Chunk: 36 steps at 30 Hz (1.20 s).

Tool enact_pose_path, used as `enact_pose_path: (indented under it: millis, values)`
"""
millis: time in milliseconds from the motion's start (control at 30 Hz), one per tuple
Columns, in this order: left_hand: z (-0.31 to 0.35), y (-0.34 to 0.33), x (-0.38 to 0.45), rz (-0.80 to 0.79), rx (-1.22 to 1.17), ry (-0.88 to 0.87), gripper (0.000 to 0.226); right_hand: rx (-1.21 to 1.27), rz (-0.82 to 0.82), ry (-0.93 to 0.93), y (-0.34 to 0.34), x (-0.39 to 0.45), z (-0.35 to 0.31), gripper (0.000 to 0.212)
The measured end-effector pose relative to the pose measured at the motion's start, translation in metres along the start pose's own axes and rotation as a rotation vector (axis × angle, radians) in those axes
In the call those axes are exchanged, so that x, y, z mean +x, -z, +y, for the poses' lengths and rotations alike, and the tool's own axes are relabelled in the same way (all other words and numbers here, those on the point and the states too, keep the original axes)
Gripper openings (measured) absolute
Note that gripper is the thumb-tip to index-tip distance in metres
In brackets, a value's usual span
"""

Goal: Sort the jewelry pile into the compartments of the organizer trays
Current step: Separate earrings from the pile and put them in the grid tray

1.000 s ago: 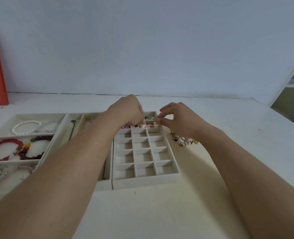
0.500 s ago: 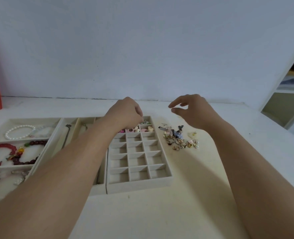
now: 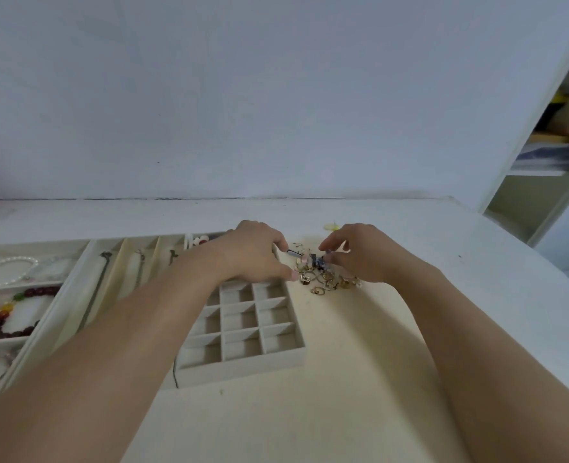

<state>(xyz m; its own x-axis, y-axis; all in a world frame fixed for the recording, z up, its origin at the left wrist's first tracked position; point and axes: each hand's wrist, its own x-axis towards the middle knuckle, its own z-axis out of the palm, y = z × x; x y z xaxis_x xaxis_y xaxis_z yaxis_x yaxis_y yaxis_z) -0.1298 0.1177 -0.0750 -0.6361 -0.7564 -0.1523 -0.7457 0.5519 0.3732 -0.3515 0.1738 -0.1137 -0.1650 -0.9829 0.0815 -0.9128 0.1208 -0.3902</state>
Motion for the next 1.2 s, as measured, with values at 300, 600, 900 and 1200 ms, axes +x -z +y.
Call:
enact_pose_path:
  millis: [300,600,900,1200]
  values:
    - [-0.001,-0.002,0.003,-0.006,-0.014,-0.012,0.066,0.016,0.003,-0.036,-0.008,0.0,0.0,0.028]
    - [-0.002,-0.006,0.005,0.057,-0.05,-0.035,0.061,0.109,-0.027,-0.015,-0.013,0.001,-0.006,0.019]
    - [-0.007,-0.006,0.007,0.051,-0.115,-0.017,0.056,0.145,-0.087,-0.049,-0.007,-0.004,-0.01,0.012]
    - [-0.006,-0.006,0.007,0.083,-0.169,-0.026,0.05,0.182,0.087,0.001,-0.005,-0.007,-0.011,0.021]
